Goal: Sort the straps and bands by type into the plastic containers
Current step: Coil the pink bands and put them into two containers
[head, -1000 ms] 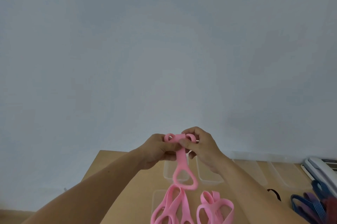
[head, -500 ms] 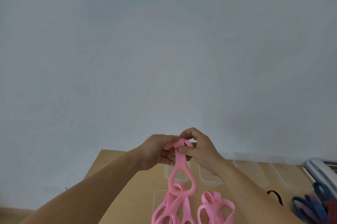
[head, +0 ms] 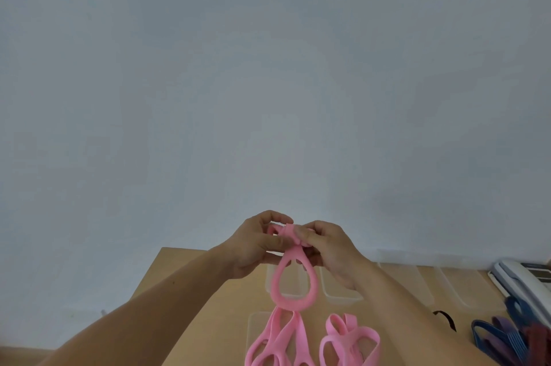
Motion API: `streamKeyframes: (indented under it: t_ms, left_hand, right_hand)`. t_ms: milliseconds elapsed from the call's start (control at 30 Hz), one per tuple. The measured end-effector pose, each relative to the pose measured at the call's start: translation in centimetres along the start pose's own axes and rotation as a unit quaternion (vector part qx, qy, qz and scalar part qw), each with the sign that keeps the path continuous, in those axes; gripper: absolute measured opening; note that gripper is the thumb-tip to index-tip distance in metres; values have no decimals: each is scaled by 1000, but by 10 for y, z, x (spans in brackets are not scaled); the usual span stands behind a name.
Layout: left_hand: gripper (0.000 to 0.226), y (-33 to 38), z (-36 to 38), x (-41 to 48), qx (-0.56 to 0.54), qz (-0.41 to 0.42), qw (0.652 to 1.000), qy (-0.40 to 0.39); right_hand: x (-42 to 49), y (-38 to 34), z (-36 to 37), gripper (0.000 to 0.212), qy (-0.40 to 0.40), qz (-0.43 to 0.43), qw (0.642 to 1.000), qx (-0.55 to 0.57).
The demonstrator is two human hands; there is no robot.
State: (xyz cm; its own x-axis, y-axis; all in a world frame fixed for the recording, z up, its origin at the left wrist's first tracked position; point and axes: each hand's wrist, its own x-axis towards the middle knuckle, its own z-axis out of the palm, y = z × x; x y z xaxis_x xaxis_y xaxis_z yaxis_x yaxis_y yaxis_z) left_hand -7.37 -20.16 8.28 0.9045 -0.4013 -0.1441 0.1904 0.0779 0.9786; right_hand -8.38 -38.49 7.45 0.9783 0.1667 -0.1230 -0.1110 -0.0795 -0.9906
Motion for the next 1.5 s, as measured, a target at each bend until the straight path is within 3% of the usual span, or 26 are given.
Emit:
streamKeyframes:
  t_ms: [133, 267, 467, 667, 900, 1133, 1233, 1333, 1500]
  left_hand:
    - [44, -2, -1, 1, -7, -27, 1000, -2]
    - [28, -2, -3, 4, 15, -66, 996, -54]
    - [18, -1, -6, 4, 28, -80, 994, -66]
    - [23, 0, -7, 0, 74, -92, 991, -60]
    - [30, 0, -6, -1, 5, -109, 993, -35]
    - [37, 2, -11, 1, -24, -63, 997, -32]
    - [35, 1, -9, 1, -7, -37, 999, -26]
    - [35, -3, -5, 2, 27, -6, 999, -29]
    - [47, -6, -3, 4, 66, 8, 998, -14]
  right_hand:
    - [-1, 0, -4, 21, -7, -17, 1000, -19]
    - [0, 2, -5, 17, -16, -39, 999, -32]
    - [-2, 2, -5, 17, -15, -59, 997, -41]
    - [-1, 2, -2, 19, -24, -51, 996, -73]
    - [-2, 8, -1, 22, 1, -92, 992, -91]
    - [-1, 7, -5, 28, -5, -87, 994, -61]
    - [-3, 2, -8, 30, -11, -28, 1000, 6]
    - [-5, -3, -10, 44, -23, 21, 998, -48]
    - [-5, -2, -11, 26, -7, -5, 999, -49]
